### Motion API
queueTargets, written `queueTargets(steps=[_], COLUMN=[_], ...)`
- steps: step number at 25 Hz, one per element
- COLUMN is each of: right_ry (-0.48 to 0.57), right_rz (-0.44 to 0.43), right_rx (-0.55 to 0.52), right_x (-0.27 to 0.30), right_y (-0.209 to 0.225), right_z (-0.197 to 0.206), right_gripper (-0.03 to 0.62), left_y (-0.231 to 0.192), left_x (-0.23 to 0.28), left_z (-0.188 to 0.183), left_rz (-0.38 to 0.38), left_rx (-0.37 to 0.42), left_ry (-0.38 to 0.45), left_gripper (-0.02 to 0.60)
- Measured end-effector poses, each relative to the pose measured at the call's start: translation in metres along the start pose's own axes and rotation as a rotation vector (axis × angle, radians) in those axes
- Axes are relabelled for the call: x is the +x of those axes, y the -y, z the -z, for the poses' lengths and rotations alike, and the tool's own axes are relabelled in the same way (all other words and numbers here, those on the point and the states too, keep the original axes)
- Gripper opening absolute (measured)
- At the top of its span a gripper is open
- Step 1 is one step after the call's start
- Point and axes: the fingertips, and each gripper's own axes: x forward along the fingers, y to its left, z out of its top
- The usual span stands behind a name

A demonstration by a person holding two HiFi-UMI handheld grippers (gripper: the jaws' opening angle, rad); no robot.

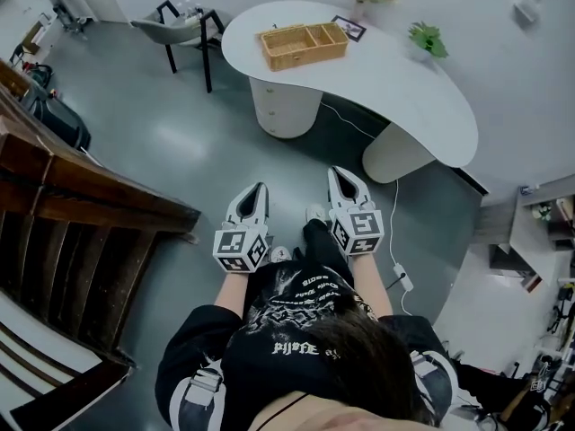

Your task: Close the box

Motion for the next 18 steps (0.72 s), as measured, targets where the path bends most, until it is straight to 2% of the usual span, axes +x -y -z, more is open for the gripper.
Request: queueTargets(steps=[6, 18], right_ry=[-0.005, -0.033], right_rz=[-0.026, -0.096], right_rx=[-0.001, -0.017], right_x=[0.039, 0.149], right_y=[0.018, 0.083], right_z=[0.002, -0.016], right_gripper=[0.025, 0.025], left_y=[-0.024, -0.051], left_x=[0.024, 0.123], left_z=[0.007, -0.043], left_rz=[-0.085, -0.218], left_rx=[-0.014, 0.052], left_ry=[-0.023, 0.043], left_gripper=[0.028, 0.028])
